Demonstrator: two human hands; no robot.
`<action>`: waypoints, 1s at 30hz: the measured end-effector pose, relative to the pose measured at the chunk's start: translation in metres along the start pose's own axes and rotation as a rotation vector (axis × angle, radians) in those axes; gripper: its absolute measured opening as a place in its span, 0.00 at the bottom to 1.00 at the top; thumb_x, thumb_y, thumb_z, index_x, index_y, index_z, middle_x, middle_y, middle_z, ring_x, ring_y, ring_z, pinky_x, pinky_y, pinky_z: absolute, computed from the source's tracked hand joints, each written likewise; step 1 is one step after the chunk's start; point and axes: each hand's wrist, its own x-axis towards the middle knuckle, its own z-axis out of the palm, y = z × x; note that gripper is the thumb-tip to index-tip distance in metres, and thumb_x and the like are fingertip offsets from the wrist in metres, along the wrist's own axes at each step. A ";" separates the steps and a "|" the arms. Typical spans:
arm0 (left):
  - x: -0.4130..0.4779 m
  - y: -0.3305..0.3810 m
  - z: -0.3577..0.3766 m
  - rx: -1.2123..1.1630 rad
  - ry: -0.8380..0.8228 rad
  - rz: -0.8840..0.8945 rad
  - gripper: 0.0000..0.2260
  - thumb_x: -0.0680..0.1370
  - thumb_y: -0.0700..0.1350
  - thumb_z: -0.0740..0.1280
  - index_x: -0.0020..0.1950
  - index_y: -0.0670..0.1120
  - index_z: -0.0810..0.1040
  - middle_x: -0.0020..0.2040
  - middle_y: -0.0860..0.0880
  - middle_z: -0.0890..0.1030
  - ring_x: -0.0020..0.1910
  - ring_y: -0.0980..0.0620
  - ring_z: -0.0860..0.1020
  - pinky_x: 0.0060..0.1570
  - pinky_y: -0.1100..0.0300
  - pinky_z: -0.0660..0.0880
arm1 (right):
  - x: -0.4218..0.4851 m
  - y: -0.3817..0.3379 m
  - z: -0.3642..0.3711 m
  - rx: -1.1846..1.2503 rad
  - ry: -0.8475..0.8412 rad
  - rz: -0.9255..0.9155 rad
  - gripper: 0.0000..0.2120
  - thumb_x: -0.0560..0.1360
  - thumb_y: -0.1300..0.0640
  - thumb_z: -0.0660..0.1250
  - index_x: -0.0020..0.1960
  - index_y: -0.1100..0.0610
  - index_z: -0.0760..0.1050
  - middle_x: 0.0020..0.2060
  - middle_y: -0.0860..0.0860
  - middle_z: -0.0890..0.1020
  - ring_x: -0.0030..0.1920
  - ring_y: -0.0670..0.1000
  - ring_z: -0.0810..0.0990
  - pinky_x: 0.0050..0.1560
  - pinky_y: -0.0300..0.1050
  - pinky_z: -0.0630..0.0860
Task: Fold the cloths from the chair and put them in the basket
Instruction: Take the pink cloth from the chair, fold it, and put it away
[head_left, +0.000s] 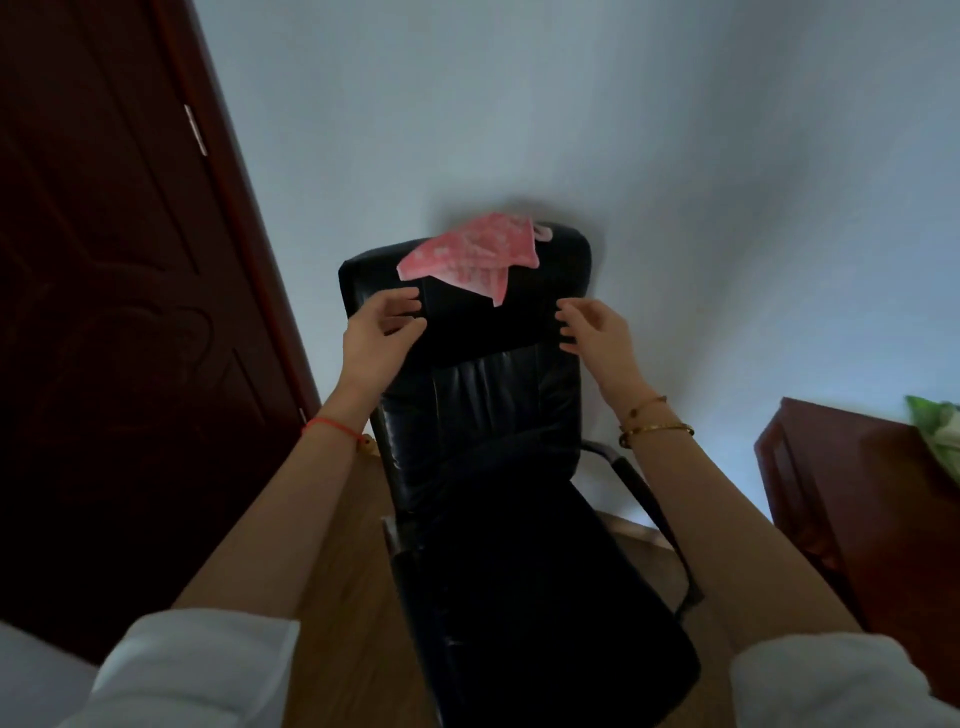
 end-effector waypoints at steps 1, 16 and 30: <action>0.018 -0.002 0.007 0.060 0.024 0.018 0.15 0.75 0.38 0.71 0.61 0.45 0.79 0.55 0.48 0.83 0.55 0.49 0.81 0.60 0.55 0.77 | 0.025 0.004 0.000 -0.033 0.000 -0.024 0.12 0.79 0.53 0.63 0.59 0.55 0.78 0.50 0.49 0.81 0.51 0.49 0.80 0.53 0.47 0.81; 0.174 -0.064 0.055 0.754 0.133 0.127 0.22 0.68 0.35 0.72 0.62 0.46 0.80 0.59 0.47 0.78 0.59 0.43 0.71 0.58 0.50 0.72 | 0.226 0.066 0.069 -0.432 -0.090 -0.357 0.14 0.72 0.68 0.67 0.56 0.60 0.74 0.57 0.58 0.72 0.55 0.58 0.75 0.59 0.53 0.77; 0.141 -0.015 0.062 0.317 0.167 0.327 0.05 0.77 0.42 0.69 0.51 0.48 0.83 0.43 0.55 0.84 0.41 0.66 0.79 0.44 0.77 0.72 | 0.167 0.017 -0.012 0.047 0.075 -0.302 0.07 0.74 0.69 0.66 0.46 0.58 0.78 0.41 0.54 0.83 0.42 0.51 0.84 0.46 0.44 0.80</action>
